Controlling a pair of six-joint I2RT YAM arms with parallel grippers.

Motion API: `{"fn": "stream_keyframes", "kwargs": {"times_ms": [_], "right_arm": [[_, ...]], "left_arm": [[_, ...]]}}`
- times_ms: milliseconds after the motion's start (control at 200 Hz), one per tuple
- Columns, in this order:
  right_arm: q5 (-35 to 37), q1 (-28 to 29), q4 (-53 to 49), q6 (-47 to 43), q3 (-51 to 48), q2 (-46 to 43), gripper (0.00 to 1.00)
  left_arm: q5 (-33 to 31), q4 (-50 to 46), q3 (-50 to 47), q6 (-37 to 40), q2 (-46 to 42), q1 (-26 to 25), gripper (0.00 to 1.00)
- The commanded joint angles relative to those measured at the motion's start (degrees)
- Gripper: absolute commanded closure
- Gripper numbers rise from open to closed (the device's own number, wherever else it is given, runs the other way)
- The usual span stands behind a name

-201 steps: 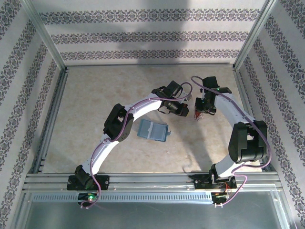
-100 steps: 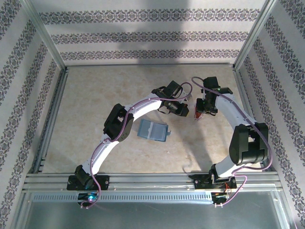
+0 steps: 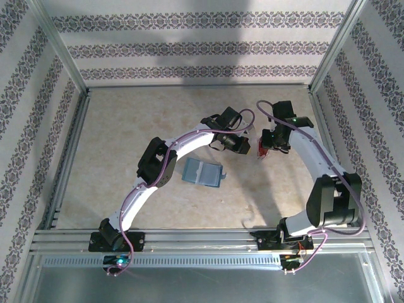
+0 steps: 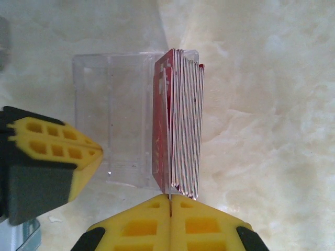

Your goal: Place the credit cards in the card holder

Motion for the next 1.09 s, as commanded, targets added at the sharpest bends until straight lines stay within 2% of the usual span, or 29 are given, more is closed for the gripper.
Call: {"fn": "stream_keyframes", "kwargs": {"times_ms": [0, 135, 335, 535, 704, 794, 949, 1029, 1089], "right_arm": [[-1.5, -0.5, -2.6, 1.0, 0.5, -3.6, 1.0], [-4.3, -0.6, -2.6, 2.6, 0.0, -7.3, 1.0], [-12.8, -0.7, 2.2, 7.1, -3.8, -16.5, 1.0], [-18.0, -0.9, 13.9, 15.0, -13.6, -29.3, 1.0], [-22.5, -1.0, 30.7, 25.3, -24.9, -39.6, 1.0], [-24.2, -0.9, 39.0, 30.4, -30.6, -42.7, 1.0], [-26.2, 0.0, 51.7, 37.8, -38.5, -44.9, 1.0], [-26.1, 1.0, 56.9, 40.1, -41.9, -45.6, 1.0], [-25.1, 2.1, 63.1, 42.7, -45.6, -45.7, 1.0]], "left_arm": [[-3.4, -4.7, -1.5, 1.0, 2.6, -1.3, 1.0], [-3.6, -5.0, -1.0, 0.8, 1.5, -1.2, 0.99], [-2.8, -5.3, 1.1, -0.3, -4.9, -0.8, 0.73], [-2.5, -5.4, -0.5, -0.4, -14.9, 0.7, 0.59], [-1.0, -4.8, -11.7, 0.8, -25.4, 3.1, 0.45], [-0.1, -1.6, -21.0, 0.8, -32.5, 5.5, 0.38], [4.4, 10.6, -38.3, -3.4, -43.9, 11.9, 0.25], [10.2, 18.6, -45.8, -6.5, -47.8, 15.5, 0.24], [14.9, 27.1, -51.3, -11.9, -49.4, 18.2, 0.24]]}}
